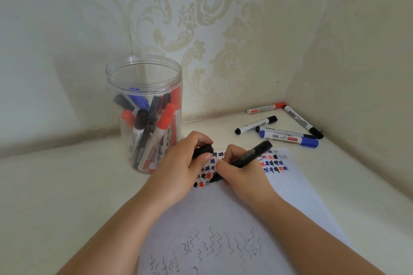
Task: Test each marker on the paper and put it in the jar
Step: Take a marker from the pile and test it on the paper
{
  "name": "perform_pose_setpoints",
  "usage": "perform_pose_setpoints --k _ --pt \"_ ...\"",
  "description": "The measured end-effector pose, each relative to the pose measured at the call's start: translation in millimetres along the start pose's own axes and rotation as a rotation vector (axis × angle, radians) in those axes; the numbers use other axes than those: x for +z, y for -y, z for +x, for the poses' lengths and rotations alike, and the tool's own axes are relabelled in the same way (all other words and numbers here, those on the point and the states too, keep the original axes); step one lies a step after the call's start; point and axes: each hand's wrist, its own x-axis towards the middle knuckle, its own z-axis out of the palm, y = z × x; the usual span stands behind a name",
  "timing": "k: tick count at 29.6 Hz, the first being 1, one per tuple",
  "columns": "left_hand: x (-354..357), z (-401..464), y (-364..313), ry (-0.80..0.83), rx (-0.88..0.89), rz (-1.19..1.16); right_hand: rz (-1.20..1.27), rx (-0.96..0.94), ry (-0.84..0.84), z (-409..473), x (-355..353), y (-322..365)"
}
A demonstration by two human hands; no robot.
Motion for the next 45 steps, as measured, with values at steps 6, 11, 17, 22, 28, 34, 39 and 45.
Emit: perform_pose_setpoints --k 6,11,17,22,28,34,39,45 --pt "-1 -2 -1 0.010 0.014 0.011 0.380 0.078 -0.107 0 -18 6" --pt "1 0 -2 0.044 -0.010 0.000 0.433 0.059 -0.089 1 -22 12" --pt "1 -3 -7 0.140 0.006 -0.009 0.380 0.078 -0.029 1 -22 8" --pt "1 -1 -7 0.171 0.056 0.057 0.299 0.125 0.058 2 -22 11" --pt "4 -3 -5 0.149 0.121 0.117 0.060 0.255 -0.005 -2 -16 18" --pt "13 -9 -6 0.079 0.259 0.099 0.369 0.283 -0.013 -12 -9 30" --pt "20 -11 -10 0.040 0.286 0.139 0.469 0.319 -0.098 -16 -3 31" --pt "25 -15 -19 -0.011 0.252 0.119 0.347 0.267 -0.106 -19 -2 30"
